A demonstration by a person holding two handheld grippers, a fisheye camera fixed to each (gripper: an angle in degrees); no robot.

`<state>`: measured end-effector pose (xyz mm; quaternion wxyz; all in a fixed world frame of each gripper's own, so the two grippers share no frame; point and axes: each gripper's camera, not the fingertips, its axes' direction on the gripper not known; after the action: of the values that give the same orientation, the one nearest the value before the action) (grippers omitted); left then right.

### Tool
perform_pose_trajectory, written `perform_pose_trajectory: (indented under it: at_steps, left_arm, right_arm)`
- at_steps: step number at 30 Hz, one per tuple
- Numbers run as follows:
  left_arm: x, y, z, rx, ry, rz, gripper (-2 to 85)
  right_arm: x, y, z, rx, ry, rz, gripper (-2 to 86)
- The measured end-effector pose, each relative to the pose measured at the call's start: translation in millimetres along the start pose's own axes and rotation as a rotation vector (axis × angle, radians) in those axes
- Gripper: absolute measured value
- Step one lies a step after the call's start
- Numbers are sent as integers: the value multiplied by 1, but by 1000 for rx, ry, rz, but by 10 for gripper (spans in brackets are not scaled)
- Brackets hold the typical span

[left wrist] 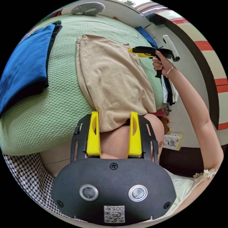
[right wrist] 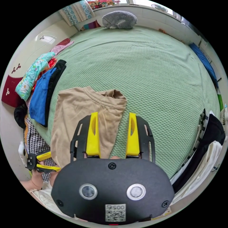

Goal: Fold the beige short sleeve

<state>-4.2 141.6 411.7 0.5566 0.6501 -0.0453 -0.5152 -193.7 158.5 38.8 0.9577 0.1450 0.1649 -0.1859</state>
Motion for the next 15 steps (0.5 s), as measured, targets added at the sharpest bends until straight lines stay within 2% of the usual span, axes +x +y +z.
perform_pose_trajectory:
  at_steps: [9, 11, 12, 13, 15]
  left_arm:
    - [70, -10, 34, -16, -221, 4, 150]
    - [78, -13, 38, -14, -225, -4, 130]
    - [83, -14, 40, -3, -200, -1, 103]
    - [87, -15, 42, 5, -148, -4, 86]
    - [97, -16, 45, -2, -153, 3, 79]
  right_arm:
    - [-26, 35, 0, -1, 75, -103, 102]
    - [-20, 42, -2, 10, 47, -76, 57]
    - [-16, 47, -5, 21, -35, -69, 35]
    - [-12, 53, -6, 22, -81, -29, 22]
    - [-11, 64, -11, 45, -78, -22, 17]
